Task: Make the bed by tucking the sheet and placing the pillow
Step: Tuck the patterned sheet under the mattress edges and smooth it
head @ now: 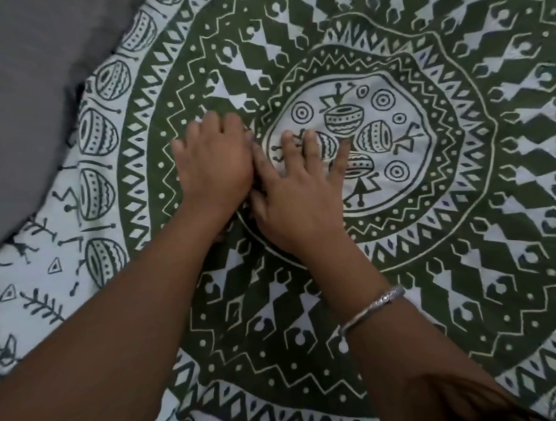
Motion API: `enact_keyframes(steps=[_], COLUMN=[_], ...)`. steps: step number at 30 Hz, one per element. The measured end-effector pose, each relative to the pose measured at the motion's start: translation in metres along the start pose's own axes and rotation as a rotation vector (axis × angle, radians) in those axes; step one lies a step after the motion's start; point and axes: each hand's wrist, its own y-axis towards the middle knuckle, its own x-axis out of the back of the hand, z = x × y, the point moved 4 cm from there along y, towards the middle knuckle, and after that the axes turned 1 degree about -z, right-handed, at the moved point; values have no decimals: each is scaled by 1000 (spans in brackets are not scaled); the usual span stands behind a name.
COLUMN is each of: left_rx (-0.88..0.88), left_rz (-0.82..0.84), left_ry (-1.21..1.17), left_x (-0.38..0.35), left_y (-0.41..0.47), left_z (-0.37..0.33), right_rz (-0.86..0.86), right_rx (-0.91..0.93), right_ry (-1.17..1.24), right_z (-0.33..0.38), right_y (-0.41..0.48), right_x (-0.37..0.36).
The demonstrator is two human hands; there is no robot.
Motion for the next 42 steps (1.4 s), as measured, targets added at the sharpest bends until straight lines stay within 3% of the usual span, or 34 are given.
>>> enact_keyframes(steps=[6, 11, 15, 21, 25, 29, 34, 38, 42], left_rx=[-42, -156, -6, 140, 18, 195, 47, 205, 9], left_rz=[87, 56, 27, 148, 125, 53, 72, 183, 226], left_ry=[40, 160, 97, 9, 6, -136, -41, 39, 48], left_x=[-7, 1, 14, 7, 3, 13, 19, 12, 2], left_y=[-21, -5, 7, -14, -11, 3, -26, -60, -73], left_z=[24, 27, 54, 84, 93, 122, 126, 160, 163], right_rz=[51, 127, 153, 93, 76, 139, 128, 124, 122], right_rx=[-116, -28, 114, 94, 100, 187, 109, 141, 181], right_ry=[86, 51, 40, 48, 32, -6, -5, -7, -11], right_z=[5, 20, 33, 54, 67, 88, 114, 137, 156], right_y=[0, 8, 14, 7, 15, 29, 25, 13, 6], right_x=[-11, -13, -9, -16, -19, -21, -26, -31, -36])
